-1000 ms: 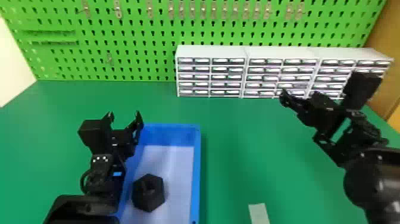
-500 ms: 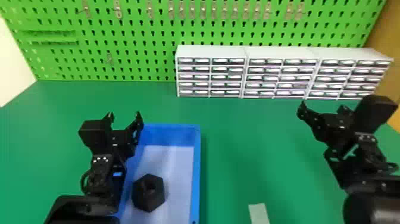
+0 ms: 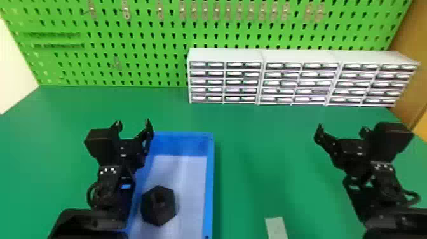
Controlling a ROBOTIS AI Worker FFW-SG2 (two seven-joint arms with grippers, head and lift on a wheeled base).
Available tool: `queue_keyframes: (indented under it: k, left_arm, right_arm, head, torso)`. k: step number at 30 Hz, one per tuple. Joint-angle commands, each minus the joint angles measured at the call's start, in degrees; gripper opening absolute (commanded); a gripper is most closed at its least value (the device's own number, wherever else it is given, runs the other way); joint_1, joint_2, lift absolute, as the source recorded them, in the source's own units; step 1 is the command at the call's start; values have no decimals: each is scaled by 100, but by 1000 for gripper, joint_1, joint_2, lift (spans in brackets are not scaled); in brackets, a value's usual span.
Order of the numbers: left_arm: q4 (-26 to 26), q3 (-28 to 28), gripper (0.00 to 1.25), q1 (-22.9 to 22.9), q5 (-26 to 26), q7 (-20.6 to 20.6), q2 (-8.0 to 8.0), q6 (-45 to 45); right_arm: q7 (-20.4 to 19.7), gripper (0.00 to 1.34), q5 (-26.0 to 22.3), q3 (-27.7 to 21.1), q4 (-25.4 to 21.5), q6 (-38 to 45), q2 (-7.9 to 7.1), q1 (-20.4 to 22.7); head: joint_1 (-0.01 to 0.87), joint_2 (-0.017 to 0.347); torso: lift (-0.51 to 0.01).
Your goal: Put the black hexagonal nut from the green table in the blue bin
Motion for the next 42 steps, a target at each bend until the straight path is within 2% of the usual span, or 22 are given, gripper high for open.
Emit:
queue_keyframes:
  k: [1,42]
  left_arm:
    - [0,-14,736,23,10,0,0,0]
    - [-35,-23,736,67,89,0,0,0]
  right_arm:
    - [-30,1206,6,40,1,-93,-4,61]
    - [-30,1207,-73,-40,10,-155,23,87]
  head:
    - [657,57]
    - [657,57]
  torso:
    - [-95]
    - [-95]
